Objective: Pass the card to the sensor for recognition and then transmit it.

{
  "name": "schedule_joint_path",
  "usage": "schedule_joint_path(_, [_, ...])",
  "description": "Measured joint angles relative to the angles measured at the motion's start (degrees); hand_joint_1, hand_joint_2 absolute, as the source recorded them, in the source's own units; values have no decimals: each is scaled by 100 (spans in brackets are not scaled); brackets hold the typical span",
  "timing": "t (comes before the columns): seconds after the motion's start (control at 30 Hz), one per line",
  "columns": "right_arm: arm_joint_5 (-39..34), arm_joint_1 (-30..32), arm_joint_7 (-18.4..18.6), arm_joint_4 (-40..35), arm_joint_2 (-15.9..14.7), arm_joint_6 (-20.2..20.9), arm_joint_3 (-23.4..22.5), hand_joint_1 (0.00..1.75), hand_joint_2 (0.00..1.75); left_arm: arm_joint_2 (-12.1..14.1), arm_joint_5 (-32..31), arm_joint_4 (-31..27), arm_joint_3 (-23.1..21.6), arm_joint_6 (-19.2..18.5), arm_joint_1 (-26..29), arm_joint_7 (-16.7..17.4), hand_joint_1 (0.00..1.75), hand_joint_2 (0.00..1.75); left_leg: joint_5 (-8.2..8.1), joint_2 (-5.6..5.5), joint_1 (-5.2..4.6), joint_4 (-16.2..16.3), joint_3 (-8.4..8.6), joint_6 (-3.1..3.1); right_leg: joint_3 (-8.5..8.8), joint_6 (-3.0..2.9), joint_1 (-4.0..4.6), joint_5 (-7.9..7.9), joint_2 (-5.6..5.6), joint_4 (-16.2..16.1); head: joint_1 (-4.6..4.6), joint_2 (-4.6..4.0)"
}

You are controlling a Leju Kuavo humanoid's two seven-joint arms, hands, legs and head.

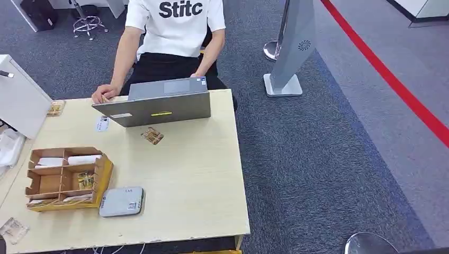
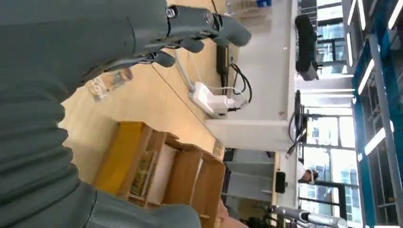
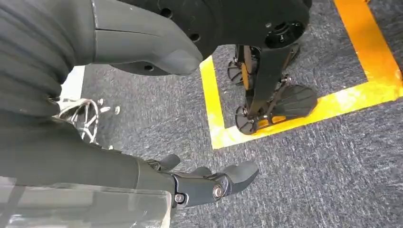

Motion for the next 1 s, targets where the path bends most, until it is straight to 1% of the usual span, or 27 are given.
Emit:
schedule_joint_path(0.1, [15,-3,33,2,0,18,46,0,175,195,-518,-55,-341,179,-188,192,0,175,2,0,0,0,0,-2,0,0,0,0,0,1,-2,-2])
schedule_joint_path(0.23, [105,-9,61,4,0,44,90,0,175,437,-1152,-54,-743,291,-483,468,0,175,5,1,0,0,0,2,0,-1,0,1,1,1,0,0])
schedule_joint_path(0.73, [299,-44,186,7,0,146,291,0,175,1381,-3381,267,-2175,352,-1856,1440,0,175,6,1,-1,2,0,1,-2,-1,0,2,5,1,0,-2])
schedule_joint_path(0.77, [308,-48,192,7,0,151,304,0,175,1443,-3491,304,-2249,352,-1943,1489,0,175,7,1,-1,2,0,-1,-2,-1,0,2,5,2,0,-2])
schedule_joint_path(1.0, [313,-51,199,7,0,155,310,0,175,1470,-3547,319,-2306,354,-1971,1513,0,175,7,1,-1,2,0,-1,-2,-1,0,2,5,2,0,-2])
